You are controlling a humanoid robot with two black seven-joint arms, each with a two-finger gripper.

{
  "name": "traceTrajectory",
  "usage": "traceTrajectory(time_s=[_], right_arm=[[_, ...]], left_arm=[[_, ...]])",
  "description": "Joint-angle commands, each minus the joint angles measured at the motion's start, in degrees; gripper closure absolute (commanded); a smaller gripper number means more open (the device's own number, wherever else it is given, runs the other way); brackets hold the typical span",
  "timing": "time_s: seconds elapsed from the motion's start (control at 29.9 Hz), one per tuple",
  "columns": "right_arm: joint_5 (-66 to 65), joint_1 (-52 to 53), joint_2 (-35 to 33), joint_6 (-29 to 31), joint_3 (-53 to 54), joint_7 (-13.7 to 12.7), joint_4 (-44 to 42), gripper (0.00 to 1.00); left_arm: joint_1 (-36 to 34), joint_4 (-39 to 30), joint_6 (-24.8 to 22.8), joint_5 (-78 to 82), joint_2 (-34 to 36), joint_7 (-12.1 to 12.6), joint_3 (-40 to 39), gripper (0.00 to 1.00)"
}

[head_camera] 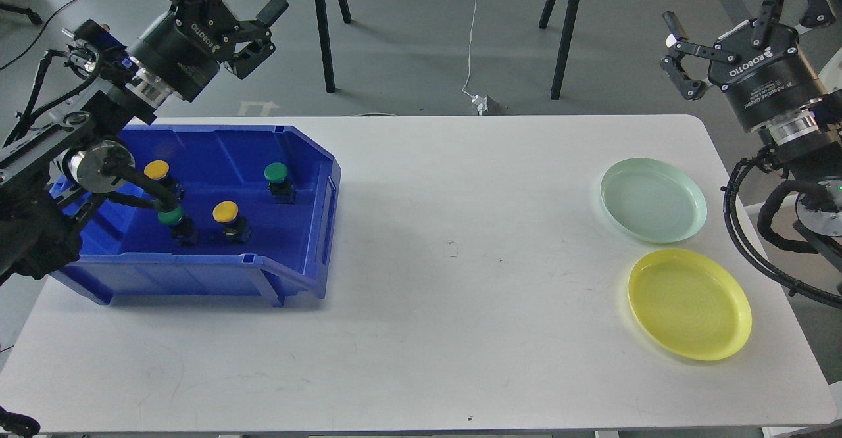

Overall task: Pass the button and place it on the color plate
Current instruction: 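Move the left gripper over the blue bin toward the buttons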

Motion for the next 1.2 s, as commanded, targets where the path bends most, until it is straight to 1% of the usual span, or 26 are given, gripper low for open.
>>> traceTrajectory(time_s=[0.0,0.13,0.2,0.4,0.53,0.67,0.74,0.84,0.87,0.94,1.0,1.07,1.17], right_arm=[[-0.30,-0.09,0.20,0.00,0.14,0.01,-0.31,0.01],[-0.30,-0.09,0.20,0.00,0.14,0.01,-0.31,0.01],[-0.30,-0.17,0.20,0.00,0.06,0.01,-0.31,0.01],[-0.48,-0.09,1.17,0.00,-0.03,0.01,-0.22,0.01],[-0.48,-0.09,1.44,0.00,-0.12,0.01,-0.22,0.01],[-0.48,-0.17,1.52,0.00,-0.30,0.01,-0.22,0.01],[-0.48,-0.17,1.61,0.00,-0.30,0.01,-0.22,0.01],[-0.48,-0.17,2.40,0.00,-0.30,0.01,-0.31,0.01],[-0.48,-0.17,2.49,0.00,-0.30,0.01,-0.40,0.01],[-0.56,-0.17,2.84,0.00,-0.47,0.01,-0.40,0.01],[-0.56,-0.26,2.84,0.00,-0.56,0.01,-0.48,0.01],[-0.56,-0.79,2.84,0.00,-0.47,0.01,-0.75,0.01],[-0.56,-1.40,2.84,0.00,-0.21,0.01,-1.01,0.01]], left_arm=[[0.07,1.68,-0.01,-0.53,-0.16,0.00,-0.07,0.00],[-0.54,2.38,-0.01,-0.44,-0.51,0.00,0.36,0.00],[-0.55,2.56,-0.01,-1.14,-1.20,0.00,-0.68,0.00],[-0.55,1.77,-0.01,-2.38,-6.13,0.00,-6.92,0.00],[-0.02,-2.96,-0.01,-2.29,-5.87,0.00,-9.65,0.00],[1.03,-6.31,-0.01,-1.50,-5.34,0.00,-8.69,0.00],[1.91,-9.03,-0.01,-0.28,-3.86,0.00,-7.38,0.00],[2.27,-14.74,-0.01,4.72,0.88,0.00,-5.35,0.00],[2.27,-16.23,0.65,7.27,2.38,0.00,-4.74,0.00],[1.83,-19.22,4.24,13.07,5.72,0.00,-3.07,0.00],[1.21,-21.34,5.75,16.42,9.49,0.00,-1.23,0.00],[-0.97,-23.01,5.84,18.36,13.36,0.00,2.37,0.00],[-7.21,-24.51,5.58,21.26,17.93,0.00,10.10,0.00]])
